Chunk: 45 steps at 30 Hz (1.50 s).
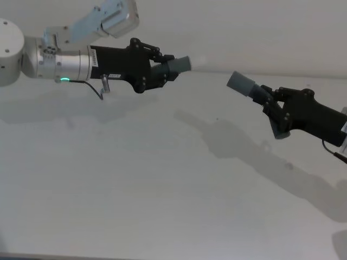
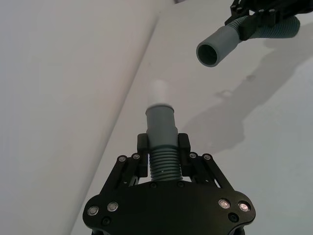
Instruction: Use both hands to pick up one end of the pipe from the table, align the ends, and insert them.
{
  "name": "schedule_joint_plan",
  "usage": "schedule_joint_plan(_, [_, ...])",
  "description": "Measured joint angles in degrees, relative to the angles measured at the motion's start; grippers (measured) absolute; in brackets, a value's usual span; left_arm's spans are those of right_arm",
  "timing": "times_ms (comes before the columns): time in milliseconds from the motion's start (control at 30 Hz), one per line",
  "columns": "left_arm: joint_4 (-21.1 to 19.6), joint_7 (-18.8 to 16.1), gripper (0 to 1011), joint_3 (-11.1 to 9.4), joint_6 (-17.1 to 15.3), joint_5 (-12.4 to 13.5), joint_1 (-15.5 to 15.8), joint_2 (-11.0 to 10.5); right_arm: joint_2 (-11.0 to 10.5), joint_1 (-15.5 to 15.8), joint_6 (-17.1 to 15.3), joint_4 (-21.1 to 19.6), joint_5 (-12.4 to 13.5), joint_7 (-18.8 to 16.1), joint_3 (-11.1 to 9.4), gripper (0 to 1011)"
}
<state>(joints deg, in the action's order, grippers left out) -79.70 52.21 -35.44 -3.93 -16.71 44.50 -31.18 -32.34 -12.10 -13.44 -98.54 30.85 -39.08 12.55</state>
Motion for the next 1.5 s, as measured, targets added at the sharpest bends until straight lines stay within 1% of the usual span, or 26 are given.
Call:
schedule_joint_plan(67, [0.3,0.9,347,-0.3,0.6,-0.1,0.5,-0.1,-0.6,-0.7,-0.1,0.8,0.8,-1.7,0.1,155])
schedule_joint_plan(267, [1.0,3.2,347,-1.2,2.0,-0.5,1.6,-0.2,-1.6,-2.3,-0.2,2.6,2.6,-5.1,0.4,155])
schedule_joint_plan(533, [2.0,6.2,347,-2.2,3.6,-1.3,2.9,0.0,-2.6,-3.7,-0.4,4.4,4.2,-8.1,0.8,155])
schedule_joint_plan(600, [2.4,7.8,347,-2.7,4.3,-1.7,3.5,0.1,-2.9,-4.1,-0.4,4.8,4.6,-8.8,0.9,155])
schedule_joint_plan(667, [2.6,8.5,347,-2.9,4.7,-1.9,3.7,0.2,-3.1,-4.5,-0.5,5.2,4.9,-9.5,1.1,155])
schedule_joint_plan(700, [2.9,9.4,347,-3.2,5.1,-2.2,4.0,0.3,-3.2,-4.6,-0.5,5.3,4.9,-9.6,1.1,155])
schedule_joint_plan(1033, [3.9,13.5,347,-4.7,6.4,-3.4,5.7,0.7,-4.2,-6.3,-0.7,7.0,5.8,-12.2,2.4,155])
schedule_joint_plan(1200, [4.2,14.8,347,-5.3,6.7,-3.7,6.3,0.8,-4.7,-7.0,-1.0,7.6,5.9,-13.4,3.0,155])
schedule_joint_plan(1500, [4.7,16.5,347,-6.3,6.7,-4.1,7.3,0.9,-6.3,-8.2,-1.5,8.5,6.2,-15.7,4.3,155])
